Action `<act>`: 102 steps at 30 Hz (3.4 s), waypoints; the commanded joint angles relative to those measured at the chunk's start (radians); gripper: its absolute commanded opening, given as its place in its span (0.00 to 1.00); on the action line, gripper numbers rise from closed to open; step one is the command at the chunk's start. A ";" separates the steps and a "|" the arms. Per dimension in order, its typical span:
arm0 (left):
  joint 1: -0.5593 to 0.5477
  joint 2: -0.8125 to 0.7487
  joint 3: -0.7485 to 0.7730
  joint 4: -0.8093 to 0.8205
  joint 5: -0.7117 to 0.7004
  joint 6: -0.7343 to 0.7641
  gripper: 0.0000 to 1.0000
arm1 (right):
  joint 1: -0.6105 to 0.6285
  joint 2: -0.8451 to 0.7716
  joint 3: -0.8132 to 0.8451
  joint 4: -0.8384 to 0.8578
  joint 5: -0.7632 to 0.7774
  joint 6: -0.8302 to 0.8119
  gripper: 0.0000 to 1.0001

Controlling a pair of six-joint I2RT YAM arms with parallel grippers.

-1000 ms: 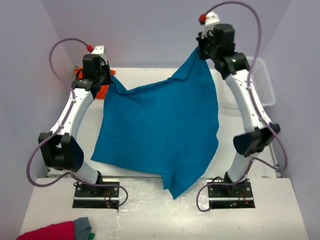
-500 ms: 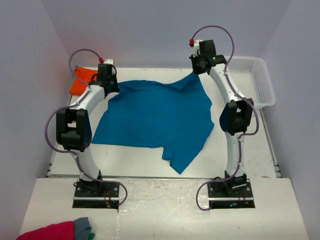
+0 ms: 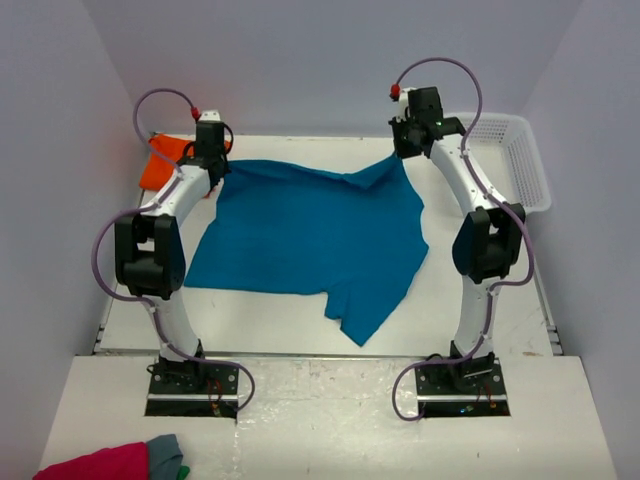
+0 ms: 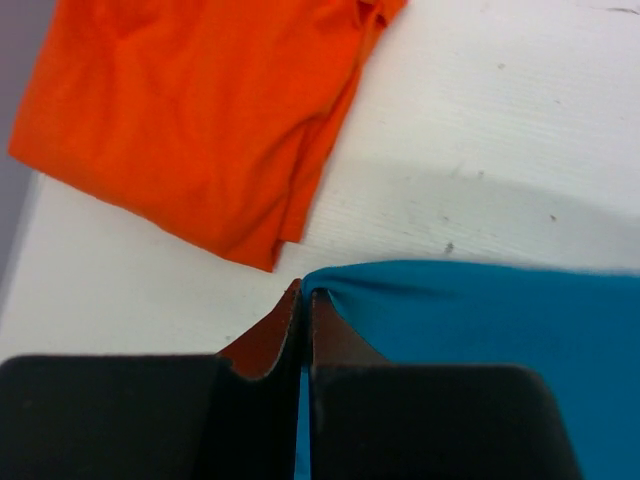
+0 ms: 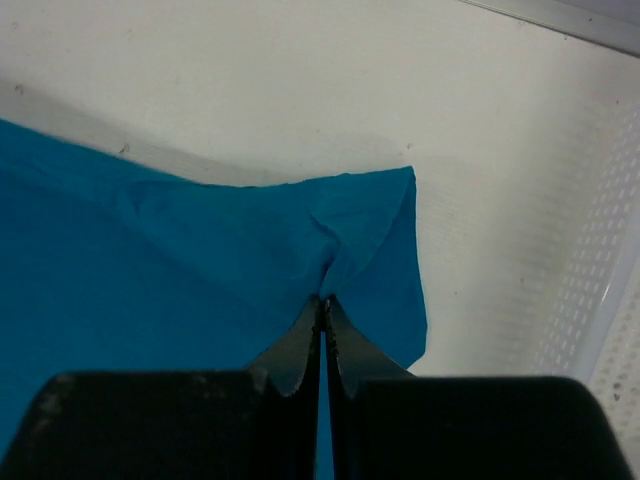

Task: Fold and stack the t-shirts
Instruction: Flatten out the tshirt, then fold the flattened tshirt in 1/3 of the way

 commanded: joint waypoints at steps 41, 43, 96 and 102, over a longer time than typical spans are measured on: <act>-0.168 -1.096 -0.026 -0.231 0.438 -0.017 0.00 | 0.425 -1.225 -0.339 0.160 0.440 0.007 0.00; -0.166 -1.159 0.036 -0.263 0.484 -0.036 0.00 | 0.440 -1.248 -0.271 0.101 0.374 0.022 0.00; -0.096 -0.401 -0.617 0.197 -0.065 -0.260 0.00 | 0.057 -0.222 -0.236 0.158 0.242 0.118 0.00; -0.086 -0.446 -0.626 0.159 -0.119 -0.244 0.00 | 0.057 -0.339 -0.338 0.120 0.274 0.191 0.00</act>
